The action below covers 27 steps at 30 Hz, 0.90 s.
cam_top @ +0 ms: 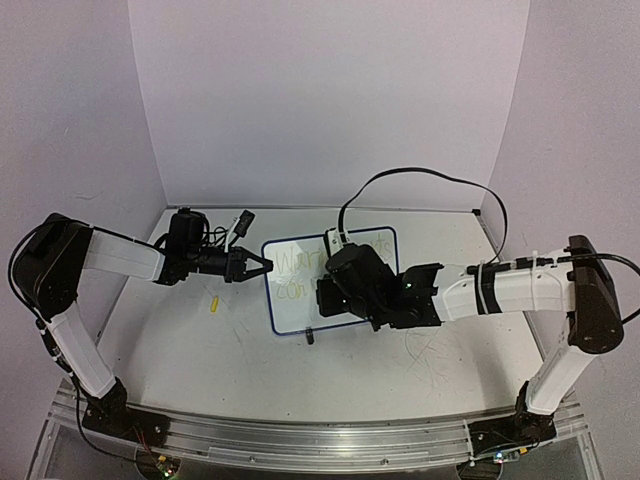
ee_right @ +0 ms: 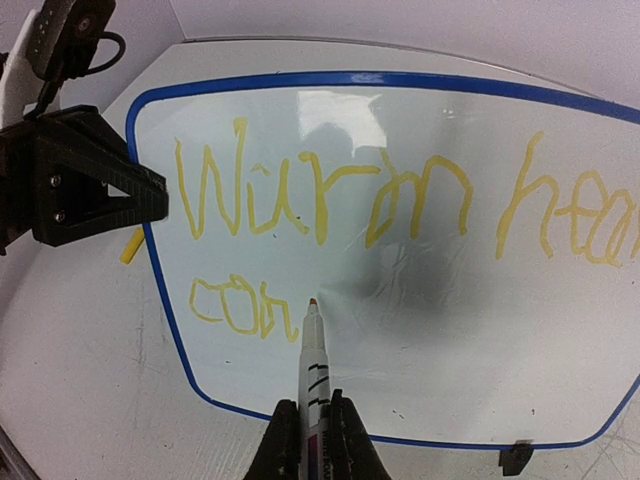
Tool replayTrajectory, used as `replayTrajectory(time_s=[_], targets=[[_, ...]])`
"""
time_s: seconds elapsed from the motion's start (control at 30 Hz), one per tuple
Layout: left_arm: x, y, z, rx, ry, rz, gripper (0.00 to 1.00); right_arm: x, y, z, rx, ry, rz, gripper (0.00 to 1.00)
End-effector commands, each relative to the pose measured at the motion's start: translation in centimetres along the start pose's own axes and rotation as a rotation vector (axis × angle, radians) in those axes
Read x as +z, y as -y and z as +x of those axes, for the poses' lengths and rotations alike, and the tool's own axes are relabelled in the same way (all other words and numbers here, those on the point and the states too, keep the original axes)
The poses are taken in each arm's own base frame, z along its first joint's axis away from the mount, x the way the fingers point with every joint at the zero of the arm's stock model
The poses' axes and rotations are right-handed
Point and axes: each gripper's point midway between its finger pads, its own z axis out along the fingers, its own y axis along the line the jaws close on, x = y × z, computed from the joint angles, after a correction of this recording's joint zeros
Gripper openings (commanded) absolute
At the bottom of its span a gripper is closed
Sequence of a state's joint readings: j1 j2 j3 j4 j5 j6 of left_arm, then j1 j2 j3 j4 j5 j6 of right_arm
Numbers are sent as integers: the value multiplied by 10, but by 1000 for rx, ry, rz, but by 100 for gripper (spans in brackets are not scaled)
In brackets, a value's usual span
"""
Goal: Write a sentence on the whiteboard
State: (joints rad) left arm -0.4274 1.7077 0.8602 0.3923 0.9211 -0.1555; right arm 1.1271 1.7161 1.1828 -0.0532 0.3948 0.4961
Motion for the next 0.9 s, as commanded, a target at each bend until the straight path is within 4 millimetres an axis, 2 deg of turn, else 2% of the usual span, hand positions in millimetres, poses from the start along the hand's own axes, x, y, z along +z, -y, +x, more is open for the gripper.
replayTrajectory(time_s=[0.0,0.37,0.5,0.87], targets=[[4,-34,9,18,-19,-162,0,-2,2,-8,-3,29,6,0],[4,-35,8,21,-18,-165,0,0,-7,-18,-40,44,-3,0],[4,-35,8,22,-18,-167,0,2,-8,-16,-43,37,-7,0],[4,-34,7,24,-16,-164,0,0,5,-16,-13,51,37,0]])
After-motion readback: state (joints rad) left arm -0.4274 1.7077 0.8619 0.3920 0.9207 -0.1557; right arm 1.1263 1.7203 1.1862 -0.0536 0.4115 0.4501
